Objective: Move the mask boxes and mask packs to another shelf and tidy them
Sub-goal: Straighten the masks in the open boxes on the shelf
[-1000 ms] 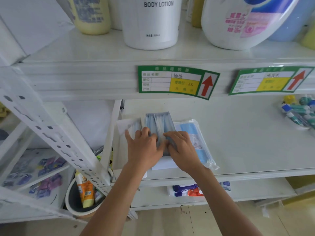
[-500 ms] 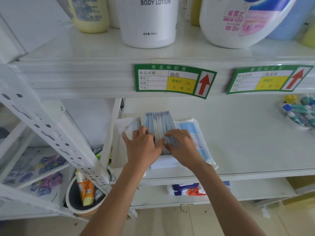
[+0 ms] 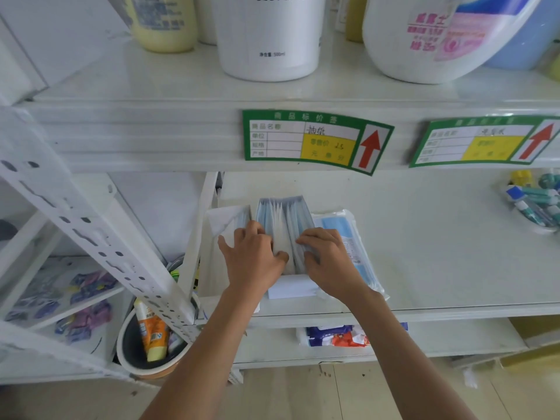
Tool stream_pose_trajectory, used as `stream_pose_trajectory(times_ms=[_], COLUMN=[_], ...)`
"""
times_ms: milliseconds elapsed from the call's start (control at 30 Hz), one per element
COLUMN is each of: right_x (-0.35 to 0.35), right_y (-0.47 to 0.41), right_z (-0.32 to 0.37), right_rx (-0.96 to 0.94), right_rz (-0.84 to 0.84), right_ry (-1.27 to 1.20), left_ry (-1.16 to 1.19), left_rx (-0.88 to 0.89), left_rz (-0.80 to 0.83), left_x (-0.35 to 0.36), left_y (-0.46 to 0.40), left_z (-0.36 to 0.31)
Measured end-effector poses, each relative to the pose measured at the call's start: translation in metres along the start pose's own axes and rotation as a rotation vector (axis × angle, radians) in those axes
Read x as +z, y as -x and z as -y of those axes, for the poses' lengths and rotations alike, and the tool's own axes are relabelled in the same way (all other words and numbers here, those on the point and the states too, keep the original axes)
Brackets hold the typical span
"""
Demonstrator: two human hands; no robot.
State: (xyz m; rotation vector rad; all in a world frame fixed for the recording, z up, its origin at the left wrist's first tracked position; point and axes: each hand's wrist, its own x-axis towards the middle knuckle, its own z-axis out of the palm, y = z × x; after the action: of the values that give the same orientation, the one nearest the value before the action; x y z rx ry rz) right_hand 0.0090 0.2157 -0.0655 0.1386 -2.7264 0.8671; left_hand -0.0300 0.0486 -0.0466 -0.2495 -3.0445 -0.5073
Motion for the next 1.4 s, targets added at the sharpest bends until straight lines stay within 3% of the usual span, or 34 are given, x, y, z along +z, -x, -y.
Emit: stream_pose_trajectory(times_ms=[400, 600, 1400], right_x=[0.002, 0.0, 0.008], right_y=[-0.006, -0.008, 0.004], right_z=[0.001, 0.0, -0.002], right_rx=[0.087, 0.141, 0.049], right_rz=[-0.015, 0.015, -0.08], right_ry=[0.03, 0.019, -0.013], left_ry=[-0.098, -0.038, 0.119], left_rx=[-0.003, 0.0, 0.056], left_rz=[-0.02, -0.004, -0.041], left_x=[0.002, 0.0, 0.004], left_y=[-0.001, -0.001, 0.001], left_z=[-0.005, 0.001, 0.007])
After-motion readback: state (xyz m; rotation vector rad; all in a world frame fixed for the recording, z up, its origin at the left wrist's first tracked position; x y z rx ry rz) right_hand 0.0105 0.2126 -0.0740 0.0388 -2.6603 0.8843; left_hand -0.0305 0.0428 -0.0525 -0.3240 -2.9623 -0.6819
